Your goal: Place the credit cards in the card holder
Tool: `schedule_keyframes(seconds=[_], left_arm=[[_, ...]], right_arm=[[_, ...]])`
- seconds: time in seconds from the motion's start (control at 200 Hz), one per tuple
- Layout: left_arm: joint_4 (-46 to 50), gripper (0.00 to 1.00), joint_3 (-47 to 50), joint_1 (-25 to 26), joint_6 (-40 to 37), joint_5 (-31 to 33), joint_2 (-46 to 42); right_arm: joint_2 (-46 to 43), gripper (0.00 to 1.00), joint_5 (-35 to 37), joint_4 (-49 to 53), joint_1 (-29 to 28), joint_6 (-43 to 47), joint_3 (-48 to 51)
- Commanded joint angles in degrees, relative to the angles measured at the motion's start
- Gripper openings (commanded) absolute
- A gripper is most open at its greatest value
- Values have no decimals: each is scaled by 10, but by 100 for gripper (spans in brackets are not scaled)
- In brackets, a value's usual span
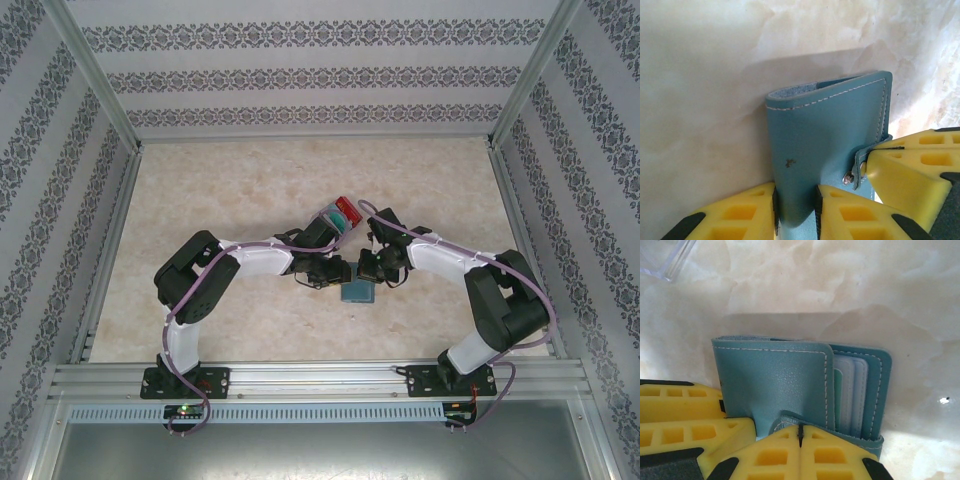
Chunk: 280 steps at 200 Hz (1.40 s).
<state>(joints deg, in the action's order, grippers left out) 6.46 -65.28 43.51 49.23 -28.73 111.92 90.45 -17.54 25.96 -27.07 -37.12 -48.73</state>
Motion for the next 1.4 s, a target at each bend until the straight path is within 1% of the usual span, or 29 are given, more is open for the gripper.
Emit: schedule_keyframes(seconds=[0.0,0.235,0.34,0.55,0.689,0.794,0.844,1.069,1.164,1.264,1.334,1.394], left_arm=[[6,26,-12,9,-9,-7,15],[1,26,-9,9,-6,-7,14],[2,26,-9,9,-5,-5,13],[6,25,-8,9,-6,3,10],[2,25,-4,8,-2,3,11],[1,25,-4,9,-2,4,10],[3,25,-6,9,-2,4,10],[7,24,-4,9,-2,9,7],[5,24,-3,9,-2,10,6],[7,24,-5,9,-2,10,6],[8,24,-4,9,-3,13,2],[6,24,-3,9,-2,14,1]], right_arm=[[3,0,-28,-3,-20,9,-8],[42,0,-15,9,-22,18,-5],[52,0,-29,10,-26,22,-3],[40,0,-28,22,-36,21,13],[20,0,-33,25,-41,18,4],[39,0,-24,26,-42,20,-1],[47,0,-33,21,-43,21,-3],[46,0,-40,35,-53,24,-13],[43,0,-36,32,-58,19,-8],[41,0,-10,77,-66,33,-22],[22,0,-5,63,-65,26,-12],[38,0,-8,64,-59,30,-16]])
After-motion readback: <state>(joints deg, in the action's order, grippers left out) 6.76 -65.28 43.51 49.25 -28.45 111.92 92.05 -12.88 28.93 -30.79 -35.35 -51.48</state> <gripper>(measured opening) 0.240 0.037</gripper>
